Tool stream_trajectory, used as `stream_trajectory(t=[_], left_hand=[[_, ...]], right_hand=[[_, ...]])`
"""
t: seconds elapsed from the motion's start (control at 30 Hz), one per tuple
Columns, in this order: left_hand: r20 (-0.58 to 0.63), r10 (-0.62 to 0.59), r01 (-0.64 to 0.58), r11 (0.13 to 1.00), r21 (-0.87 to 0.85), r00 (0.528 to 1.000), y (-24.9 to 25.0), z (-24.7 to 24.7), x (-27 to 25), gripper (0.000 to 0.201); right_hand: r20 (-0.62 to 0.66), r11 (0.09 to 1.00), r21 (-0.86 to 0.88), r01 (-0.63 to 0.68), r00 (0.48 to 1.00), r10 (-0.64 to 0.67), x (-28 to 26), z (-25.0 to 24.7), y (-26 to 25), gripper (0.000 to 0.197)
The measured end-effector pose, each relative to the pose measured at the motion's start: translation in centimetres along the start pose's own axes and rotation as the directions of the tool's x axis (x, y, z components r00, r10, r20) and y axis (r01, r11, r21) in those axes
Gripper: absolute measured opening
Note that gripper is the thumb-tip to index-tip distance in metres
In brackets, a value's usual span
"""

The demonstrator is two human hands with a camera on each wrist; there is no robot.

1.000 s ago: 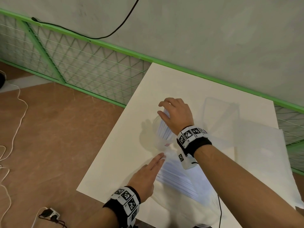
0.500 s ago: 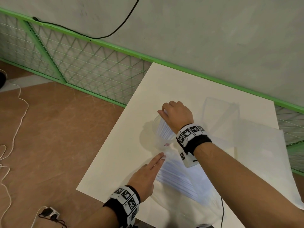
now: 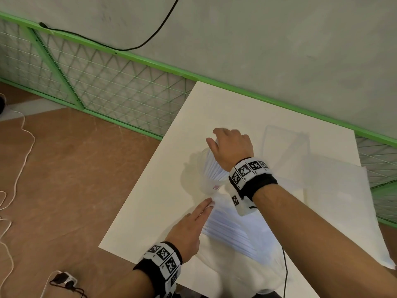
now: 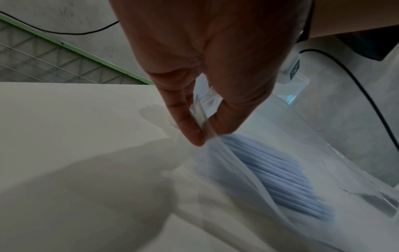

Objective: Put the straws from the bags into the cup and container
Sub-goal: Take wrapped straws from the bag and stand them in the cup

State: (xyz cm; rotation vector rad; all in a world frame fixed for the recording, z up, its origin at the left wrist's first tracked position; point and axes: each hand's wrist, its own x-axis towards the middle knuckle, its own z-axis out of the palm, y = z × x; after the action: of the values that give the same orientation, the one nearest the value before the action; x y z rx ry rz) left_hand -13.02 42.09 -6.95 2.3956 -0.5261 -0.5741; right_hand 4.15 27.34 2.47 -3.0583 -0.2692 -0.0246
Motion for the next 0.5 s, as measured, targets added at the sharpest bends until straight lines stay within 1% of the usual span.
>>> stream_trajectory(t=[0.07, 0.13, 0.17, 0.2, 0.23, 0.27, 0.3, 0.33, 0.4, 0.43, 0.47, 0.5], left_hand=[[-0.012, -0.006, 0.006, 1.000, -0.009, 1.000, 0.1, -0.1, -0.1, 0.100], [-0.014, -0.010, 0.010, 1.000, -0.017, 1.000, 0.2, -0.2, -0.3, 0.099], [-0.013, -0.010, 0.009, 1.000, -0.017, 1.000, 0.4, -0.3, -0.3, 0.099], [-0.011, -0.014, 0.014, 1.000, -0.009, 1.000, 0.5, -0.4, -0.3, 0.099], [-0.008, -0.024, 0.024, 1.000, 0.005, 1.000, 0.6, -0.4, -0.3, 0.097], [-0.003, -0.038, 0.038, 0.999, 0.025, 0.999, 0.8, -0.5, -0.3, 0.094], [-0.005, -0.048, 0.049, 0.998, 0.034, 0.999, 0.9, -0.5, -0.2, 0.091], [-0.015, -0.049, 0.049, 0.998, 0.026, 0.999, 0.9, -0.5, -0.2, 0.088], [-0.027, -0.020, 0.019, 1.000, -0.021, 0.999, 0.7, -0.2, -0.1, 0.091], [-0.031, 0.004, -0.006, 0.999, -0.041, 1.000, 0.6, 0.0, -0.1, 0.094], [-0.034, 0.027, -0.028, 0.998, -0.050, 0.999, 0.6, 0.3, -0.1, 0.097], [-0.039, 0.045, -0.047, 0.997, -0.057, 0.998, 0.6, 0.5, 0.0, 0.098]], right_hand=[[-0.120, 0.996, 0.073, 0.050, 0.992, -0.041, -0.8, -1.1, -0.2, 0.042], [-0.276, 0.974, 0.159, 0.160, 0.955, -0.112, -2.5, -2.7, -0.8, 0.032], [-0.309, 0.953, 0.213, 0.216, 0.940, -0.144, -3.7, -3.3, -1.1, 0.027], [-0.293, 0.929, 0.266, 0.258, 0.939, -0.177, -5.3, -3.9, -1.6, 0.025], [-0.240, 0.910, 0.307, 0.277, 0.948, -0.208, -7.1, -4.0, -2.0, 0.024], [-0.154, 0.902, 0.336, 0.272, 0.960, -0.233, -9.1, -3.8, -2.4, 0.023], [-0.044, 0.902, 0.352, 0.248, 0.967, -0.249, -11.2, -3.2, -2.8, 0.024], [0.087, 0.911, 0.356, 0.208, 0.963, -0.254, -13.2, -2.2, -3.1, 0.026], [0.322, 0.943, 0.314, 0.115, 0.921, -0.219, -16.7, 0.9, -3.1, 0.027], [0.403, 0.961, 0.267, 0.077, 0.897, -0.184, -18.2, 2.9, -2.9, 0.027], [0.453, 0.976, 0.211, 0.048, 0.880, -0.141, -19.6, 5.1, -2.3, 0.030], [0.469, 0.988, 0.152, 0.019, 0.879, -0.089, -20.7, 7.2, -1.8, 0.034]])
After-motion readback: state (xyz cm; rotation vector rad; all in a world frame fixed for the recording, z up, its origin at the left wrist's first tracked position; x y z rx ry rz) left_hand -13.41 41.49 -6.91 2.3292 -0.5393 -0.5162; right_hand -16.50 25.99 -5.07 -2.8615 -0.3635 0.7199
